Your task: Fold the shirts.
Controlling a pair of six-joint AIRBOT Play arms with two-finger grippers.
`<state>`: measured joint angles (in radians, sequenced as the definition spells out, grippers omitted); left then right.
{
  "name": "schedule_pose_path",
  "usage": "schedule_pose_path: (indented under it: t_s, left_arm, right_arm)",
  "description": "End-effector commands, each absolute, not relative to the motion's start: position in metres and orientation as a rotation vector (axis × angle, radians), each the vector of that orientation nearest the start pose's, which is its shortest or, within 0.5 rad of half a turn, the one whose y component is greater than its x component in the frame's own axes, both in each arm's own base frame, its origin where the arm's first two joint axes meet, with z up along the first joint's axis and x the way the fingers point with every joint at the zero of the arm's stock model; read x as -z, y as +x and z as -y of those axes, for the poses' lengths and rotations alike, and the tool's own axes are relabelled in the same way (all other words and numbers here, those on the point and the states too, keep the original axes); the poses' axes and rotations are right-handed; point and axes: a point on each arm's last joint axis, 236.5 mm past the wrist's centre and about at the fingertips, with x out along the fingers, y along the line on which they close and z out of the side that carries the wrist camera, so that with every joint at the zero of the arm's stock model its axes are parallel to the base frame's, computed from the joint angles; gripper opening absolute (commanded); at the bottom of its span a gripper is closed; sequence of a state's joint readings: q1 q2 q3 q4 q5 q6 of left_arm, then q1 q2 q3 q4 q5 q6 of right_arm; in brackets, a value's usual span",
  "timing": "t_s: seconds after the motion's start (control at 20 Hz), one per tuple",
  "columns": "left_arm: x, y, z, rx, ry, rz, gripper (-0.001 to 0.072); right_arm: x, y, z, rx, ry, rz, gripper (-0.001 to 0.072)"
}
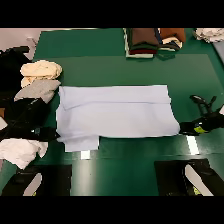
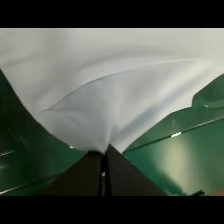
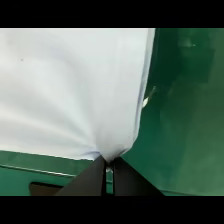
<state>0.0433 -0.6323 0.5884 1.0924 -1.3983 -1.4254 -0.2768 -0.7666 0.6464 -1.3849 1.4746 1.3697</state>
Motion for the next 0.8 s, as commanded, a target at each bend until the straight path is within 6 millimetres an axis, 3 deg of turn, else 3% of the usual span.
schedule_pose_path:
  t_s: [0.0, 0.2, 0.4, 0.55, 0.75]
  left_arm:
    - [-0.025, 0.173, 0.111, 0.441, -0.350, -1.364, 0.0021]
    - [-0.038, 0.235, 0.095, 0.366, -0.305, -1.183, 0.0022]
    - [-0.039, 0.315, 0.081, 0.323, -0.266, -1.109, 0.0022]
    - [-0.024, 0.372, 0.076, 0.296, -0.282, -1.121, 0.0023]
    - [0.005, 0.408, 0.079, 0.313, -0.303, -1.189, 0.0024]
  right_arm:
    - [-0.010, 0.182, 0.019, -0.011, 0.157, -1.460, 0.0016]
    - [-0.026, 0.230, 0.030, -0.005, 0.157, -1.405, 0.0016]
    - [-0.019, 0.292, 0.036, -0.027, 0.215, -1.408, 0.0016]
    - [-0.009, 0.334, 0.031, -0.054, 0.294, -1.410, 0.0016]
    - [-0.005, 0.387, 0.012, -0.126, 0.386, -1.363, 0.0017]
